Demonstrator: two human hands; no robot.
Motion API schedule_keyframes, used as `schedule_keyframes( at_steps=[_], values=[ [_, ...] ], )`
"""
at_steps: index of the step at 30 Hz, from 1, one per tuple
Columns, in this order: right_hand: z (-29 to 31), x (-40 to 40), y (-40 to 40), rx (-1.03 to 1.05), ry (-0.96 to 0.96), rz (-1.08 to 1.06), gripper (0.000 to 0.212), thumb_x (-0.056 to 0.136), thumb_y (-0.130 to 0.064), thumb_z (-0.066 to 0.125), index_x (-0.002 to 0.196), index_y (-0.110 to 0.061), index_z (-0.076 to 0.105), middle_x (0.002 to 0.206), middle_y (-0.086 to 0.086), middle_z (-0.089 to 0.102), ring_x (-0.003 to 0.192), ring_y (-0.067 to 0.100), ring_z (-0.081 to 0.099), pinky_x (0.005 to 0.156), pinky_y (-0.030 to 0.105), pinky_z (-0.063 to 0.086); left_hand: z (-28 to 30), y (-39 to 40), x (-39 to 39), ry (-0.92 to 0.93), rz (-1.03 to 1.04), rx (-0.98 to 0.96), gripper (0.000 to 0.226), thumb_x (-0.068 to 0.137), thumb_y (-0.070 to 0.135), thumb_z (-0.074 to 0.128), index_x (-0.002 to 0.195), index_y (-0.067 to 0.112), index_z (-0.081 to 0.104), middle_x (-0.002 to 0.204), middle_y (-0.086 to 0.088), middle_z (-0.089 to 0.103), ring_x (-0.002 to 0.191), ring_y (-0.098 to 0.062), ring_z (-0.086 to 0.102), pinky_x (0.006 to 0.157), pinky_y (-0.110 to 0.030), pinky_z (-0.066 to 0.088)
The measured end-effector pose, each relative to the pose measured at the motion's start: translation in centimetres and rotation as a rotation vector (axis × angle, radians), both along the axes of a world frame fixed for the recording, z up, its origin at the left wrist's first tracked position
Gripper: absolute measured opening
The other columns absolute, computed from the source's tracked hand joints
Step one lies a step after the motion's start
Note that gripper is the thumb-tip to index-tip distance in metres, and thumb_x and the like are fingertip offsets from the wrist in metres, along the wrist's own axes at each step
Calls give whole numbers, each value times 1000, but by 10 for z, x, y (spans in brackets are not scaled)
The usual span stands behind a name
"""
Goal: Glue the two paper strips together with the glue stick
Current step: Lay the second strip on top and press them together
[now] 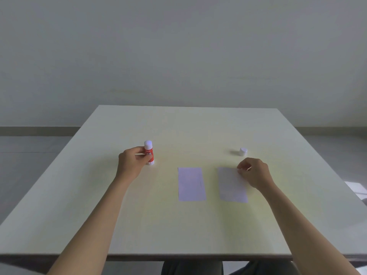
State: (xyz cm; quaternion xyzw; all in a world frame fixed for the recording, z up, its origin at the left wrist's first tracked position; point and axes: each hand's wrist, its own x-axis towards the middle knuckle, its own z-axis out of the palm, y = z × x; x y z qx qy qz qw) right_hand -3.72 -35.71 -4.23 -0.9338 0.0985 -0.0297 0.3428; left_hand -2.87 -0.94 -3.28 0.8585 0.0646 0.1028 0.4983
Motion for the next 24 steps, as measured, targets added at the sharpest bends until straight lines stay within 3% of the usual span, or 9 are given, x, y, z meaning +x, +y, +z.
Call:
schedule_keyframes(
  at_steps=[7,9,11,13,14,15,17,19,24],
  values=[
    [4,1,1,81,29,6,14,83,0,57,86,-4,71,76,6,62,56,13,49,48,20,34,-4,4,1,11,-10,-5,9,78,21,65,77,29,69,64,17,72,65,9,66,44,-5,35],
    [9,2,2,130,52,14,13,84,-1,59,84,-5,71,76,9,63,59,20,52,49,23,38,-7,5,2,18,-13,-4,11,77,21,67,82,31,69,66,18,72,69,9,66,47,-4,36],
    [19,3,2,177,75,47,11,84,-1,60,83,-5,70,74,12,63,61,23,52,53,26,40,-7,7,3,38,-28,-9,29,75,21,71,103,29,68,87,17,74,90,6,66,66,-4,41],
    [31,4,2,203,80,97,10,83,0,61,84,-1,71,69,9,62,58,19,52,54,26,39,-7,10,-2,-29,-18,110,63,73,23,77,131,21,52,123,14,55,120,-2,49,95,-20,39],
    [38,4,2,208,74,122,10,82,1,61,85,0,71,65,7,61,56,16,51,53,25,39,-6,11,-6,-116,19,168,71,73,23,78,136,18,45,129,11,46,125,-6,42,100,-25,35],
    [45,4,3,217,64,144,10,82,1,61,84,1,71,61,3,60,55,15,50,52,23,39,-4,9,-13,-249,67,202,67,75,23,77,134,15,47,127,8,46,123,-9,43,99,-26,36],
    [59,4,8,250,49,187,11,82,3,61,81,-1,71,56,-1,59,52,12,49,48,18,39,0,0,-28,-533,133,225,32,81,20,69,111,13,60,108,4,55,99,-9,54,80,-22,44],
    [70,5,16,298,55,230,12,82,4,60,82,-2,71,57,0,59,53,12,50,49,18,39,5,-18,-39,-619,74,216,3,83,14,64,86,14,64,83,6,61,73,-2,54,64,-19,43],
    [84,10,42,373,82,292,12,83,4,59,85,-1,70,66,6,61,58,15,51,56,23,40,12,-66,-47,-145,-243,-132,13,83,10,66,74,18,70,70,15,70,63,-2,67,59,-10,45]
  ],
)
